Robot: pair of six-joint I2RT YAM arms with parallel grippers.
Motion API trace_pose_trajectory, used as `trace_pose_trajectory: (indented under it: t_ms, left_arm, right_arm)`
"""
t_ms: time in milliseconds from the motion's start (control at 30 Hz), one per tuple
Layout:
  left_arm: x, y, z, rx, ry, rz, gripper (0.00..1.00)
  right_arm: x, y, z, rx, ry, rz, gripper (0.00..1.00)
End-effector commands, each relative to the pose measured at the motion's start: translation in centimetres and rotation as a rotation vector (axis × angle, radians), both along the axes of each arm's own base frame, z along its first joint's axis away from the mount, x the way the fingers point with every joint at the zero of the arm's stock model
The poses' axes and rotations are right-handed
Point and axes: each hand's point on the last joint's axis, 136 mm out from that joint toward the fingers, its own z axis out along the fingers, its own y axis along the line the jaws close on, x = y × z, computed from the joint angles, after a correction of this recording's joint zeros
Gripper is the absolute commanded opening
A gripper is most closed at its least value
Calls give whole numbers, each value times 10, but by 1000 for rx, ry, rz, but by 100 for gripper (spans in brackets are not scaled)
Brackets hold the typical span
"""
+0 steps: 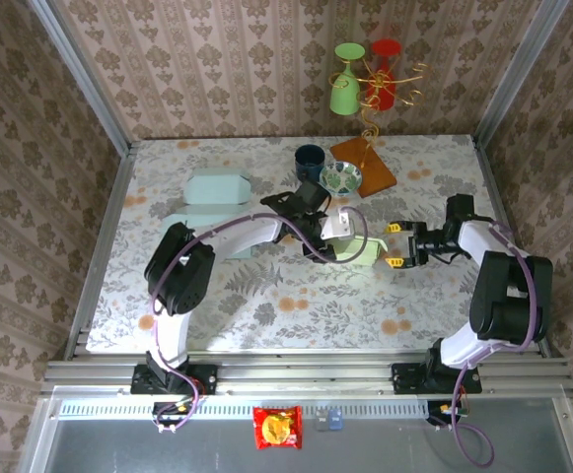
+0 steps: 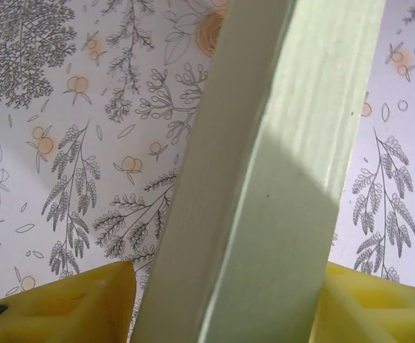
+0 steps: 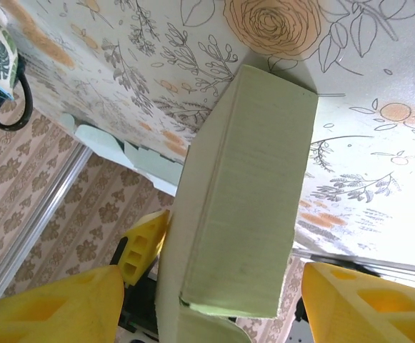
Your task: Fold the paper box
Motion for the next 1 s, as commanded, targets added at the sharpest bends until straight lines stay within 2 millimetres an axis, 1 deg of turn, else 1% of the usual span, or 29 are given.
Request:
trace_pose_trajectory:
  t_ms: [0, 133, 267, 333, 433, 500, 600, 667, 733, 800, 867, 967]
  left_arm:
    - [4, 6, -2, 29, 74, 86, 61]
    - [6, 8, 0, 37, 114, 124, 61]
    - [6, 9, 0, 49, 135, 142, 61]
    - [6, 10, 1, 46, 135, 144, 61]
    - [5, 11, 1, 48, 136, 142, 61]
    - [4, 10, 2, 47, 133, 139, 61]
    - [4, 11, 2, 49, 135, 138, 61]
    - [4, 11, 1, 52, 136, 139, 61]
    - [5, 11, 1, 52, 136, 140, 61]
    - [5, 11, 0, 55, 138, 143, 61]
    - [5, 11, -1, 55, 140, 143, 61]
    - [6, 10, -1, 56, 139, 144, 61]
  right_arm:
    - [1, -13, 11, -95, -38, -3, 68]
    - [6, -32, 26, -260, -131, 19, 64]
    - [7, -59, 53, -563, -287, 88, 56]
    - [7, -64, 61, -710, -356, 182, 51]
    - [10, -56, 68, -886, -468, 371, 45]
    - [9, -49, 71, -993, -543, 490, 45]
    - [6, -43, 73, -1066, -607, 590, 46]
    - [1, -41, 69, -1092, -603, 660, 50]
    - [-5, -39, 60, -1089, -550, 726, 54]
    - [-8, -30, 52, -1065, -527, 773, 56]
    - [-9, -21, 48, -1052, -528, 779, 59]
    - [-8, -11, 45, -1004, -540, 741, 66]
